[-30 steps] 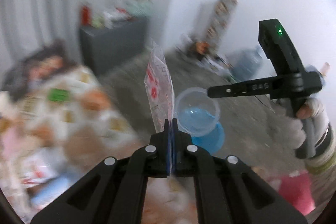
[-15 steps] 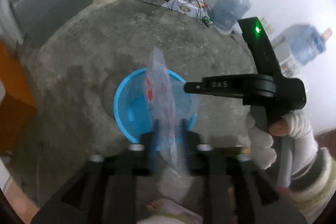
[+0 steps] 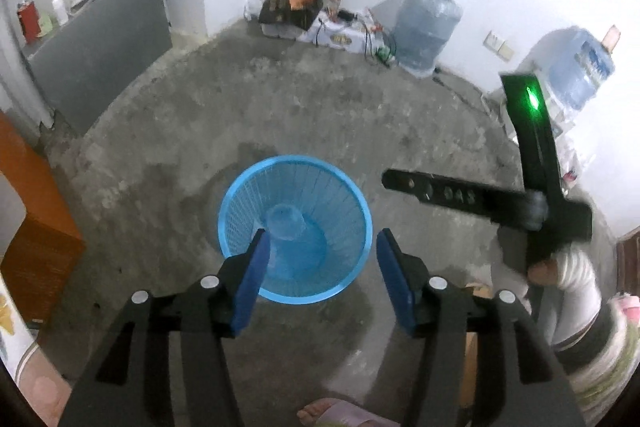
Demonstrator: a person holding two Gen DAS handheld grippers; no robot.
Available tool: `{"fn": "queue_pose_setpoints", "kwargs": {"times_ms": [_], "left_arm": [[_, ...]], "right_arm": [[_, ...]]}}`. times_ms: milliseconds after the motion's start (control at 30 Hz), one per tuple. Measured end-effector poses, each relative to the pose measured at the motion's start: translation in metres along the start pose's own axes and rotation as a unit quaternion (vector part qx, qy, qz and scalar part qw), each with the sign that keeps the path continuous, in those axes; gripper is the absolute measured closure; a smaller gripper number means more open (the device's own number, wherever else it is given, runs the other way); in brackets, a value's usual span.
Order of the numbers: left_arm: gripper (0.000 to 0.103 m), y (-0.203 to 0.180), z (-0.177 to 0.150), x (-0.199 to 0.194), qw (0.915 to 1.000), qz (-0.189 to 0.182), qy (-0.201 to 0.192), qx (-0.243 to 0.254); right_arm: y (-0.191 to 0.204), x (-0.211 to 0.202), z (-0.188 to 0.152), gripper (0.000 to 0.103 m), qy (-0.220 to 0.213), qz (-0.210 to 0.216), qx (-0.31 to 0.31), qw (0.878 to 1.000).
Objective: Collect trash
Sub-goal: 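Move both tools back toward the table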
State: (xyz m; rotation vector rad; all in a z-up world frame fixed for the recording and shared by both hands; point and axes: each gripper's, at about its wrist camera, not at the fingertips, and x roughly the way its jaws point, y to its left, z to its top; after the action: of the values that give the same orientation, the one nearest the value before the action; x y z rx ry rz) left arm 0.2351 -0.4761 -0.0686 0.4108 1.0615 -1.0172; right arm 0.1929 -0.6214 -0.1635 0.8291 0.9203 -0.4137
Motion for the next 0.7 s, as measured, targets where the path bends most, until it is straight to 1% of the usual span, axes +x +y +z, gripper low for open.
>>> {"fn": "queue_pose_setpoints", "kwargs": {"times_ms": [33,133,200,233,300,333,400,433,500,567,600,667,700], "left_arm": [[0.047,0.000,-0.001,-0.014,0.9999,-0.004,-0.009,0.000],[0.041,-0.001,-0.008,-0.044,0.9994,-0.014,-0.032,0.006],[0.039,-0.001,-0.016,-0.070,0.9987,-0.017,-0.045,0.014],[0.038,0.001,-0.023,-0.085,0.9984,-0.018,-0.051,0.019],[0.038,0.002,-0.032,-0.107,0.9978,-0.012,-0.059,0.029],[0.038,0.004,-0.039,-0.124,0.9970,-0.006,-0.069,0.034],[0.035,0.010,-0.049,-0.145,0.9962,0.000,-0.081,0.033],[0.031,0.014,-0.054,-0.156,0.9958,0.001,-0.086,0.029],[0.027,0.024,-0.064,-0.181,0.9950,0.000,-0.100,0.011],[0.022,0.035,-0.075,-0.206,0.9933,0.002,-0.115,-0.011],[0.020,0.041,-0.080,-0.217,0.9921,0.005,-0.123,-0.022],[0.011,0.053,-0.092,-0.237,0.9895,0.016,-0.135,-0.049],[0.010,0.059,-0.099,-0.247,0.9876,0.022,-0.141,-0.064]], "right_arm": [[0.003,-0.008,-0.004,0.052,-0.012,0.000,-0.008,1.000],[0.021,-0.033,-0.023,0.040,-0.054,-0.007,-0.043,0.998],[0.032,-0.047,-0.034,0.026,-0.078,-0.009,-0.063,0.995],[0.041,-0.059,-0.042,0.022,-0.097,-0.013,-0.077,0.992],[0.053,-0.077,-0.051,0.008,-0.129,-0.021,-0.097,0.987],[0.059,-0.087,-0.056,0.008,-0.150,-0.025,-0.108,0.983],[0.073,-0.108,-0.067,0.008,-0.189,-0.036,-0.130,0.973],[0.081,-0.119,-0.072,0.008,-0.204,-0.038,-0.143,0.968],[0.094,-0.133,-0.077,0.008,-0.220,-0.034,-0.167,0.961],[0.107,-0.144,-0.083,0.008,-0.230,-0.026,-0.190,0.954],[0.113,-0.149,-0.085,0.008,-0.234,-0.024,-0.201,0.951],[0.128,-0.157,-0.090,0.008,-0.235,-0.021,-0.227,0.945],[0.135,-0.160,-0.093,0.008,-0.235,-0.018,-0.239,0.942]]}}
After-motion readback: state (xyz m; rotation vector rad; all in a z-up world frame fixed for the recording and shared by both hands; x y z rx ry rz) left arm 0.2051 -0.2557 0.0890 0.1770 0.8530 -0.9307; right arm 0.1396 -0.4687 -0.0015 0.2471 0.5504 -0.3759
